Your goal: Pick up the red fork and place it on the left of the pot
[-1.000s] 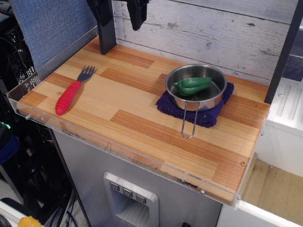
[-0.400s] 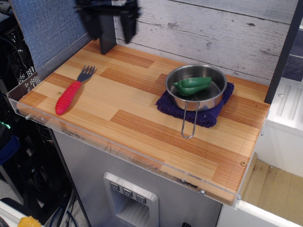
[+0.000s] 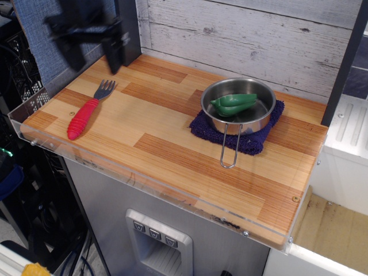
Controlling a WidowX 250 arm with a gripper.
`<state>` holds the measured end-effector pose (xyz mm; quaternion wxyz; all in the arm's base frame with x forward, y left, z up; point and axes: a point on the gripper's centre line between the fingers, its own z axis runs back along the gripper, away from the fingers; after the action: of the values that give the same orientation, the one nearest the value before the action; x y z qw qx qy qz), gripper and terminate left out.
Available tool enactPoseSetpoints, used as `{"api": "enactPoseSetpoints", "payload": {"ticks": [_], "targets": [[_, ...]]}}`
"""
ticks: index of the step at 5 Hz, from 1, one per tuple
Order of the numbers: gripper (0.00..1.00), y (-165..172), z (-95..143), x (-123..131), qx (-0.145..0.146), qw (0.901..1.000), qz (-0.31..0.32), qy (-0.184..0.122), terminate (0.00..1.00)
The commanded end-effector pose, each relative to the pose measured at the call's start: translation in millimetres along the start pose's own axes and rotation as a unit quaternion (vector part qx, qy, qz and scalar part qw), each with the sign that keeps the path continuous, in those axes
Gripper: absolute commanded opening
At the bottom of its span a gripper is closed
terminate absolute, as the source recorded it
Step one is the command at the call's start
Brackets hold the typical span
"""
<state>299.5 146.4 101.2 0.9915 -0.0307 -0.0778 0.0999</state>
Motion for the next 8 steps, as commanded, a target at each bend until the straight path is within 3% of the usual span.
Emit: {"api": "enactPoseSetpoints", "payload": {"ticks": [1,3,4,6,8], "targets": [[1.0,31.5,-58.9,-7.1,0.042,0.9961,-0.051,0.059,0.0],[1.0,38.4,-91.2,1.1,0.077,0.9905,-0.067,0.092,0.0],[0.0,38.2,-93.3,0.8,0.082,0.9906,-0.07,0.084,0.0],[0.0,27.1,-72.2,-2.6,0.075,0.9918,-0.077,0.07,0.0],[0.0,35.5,-17.3,3.5,0.058,0.9972,-0.021,0.042,0.0]]}}
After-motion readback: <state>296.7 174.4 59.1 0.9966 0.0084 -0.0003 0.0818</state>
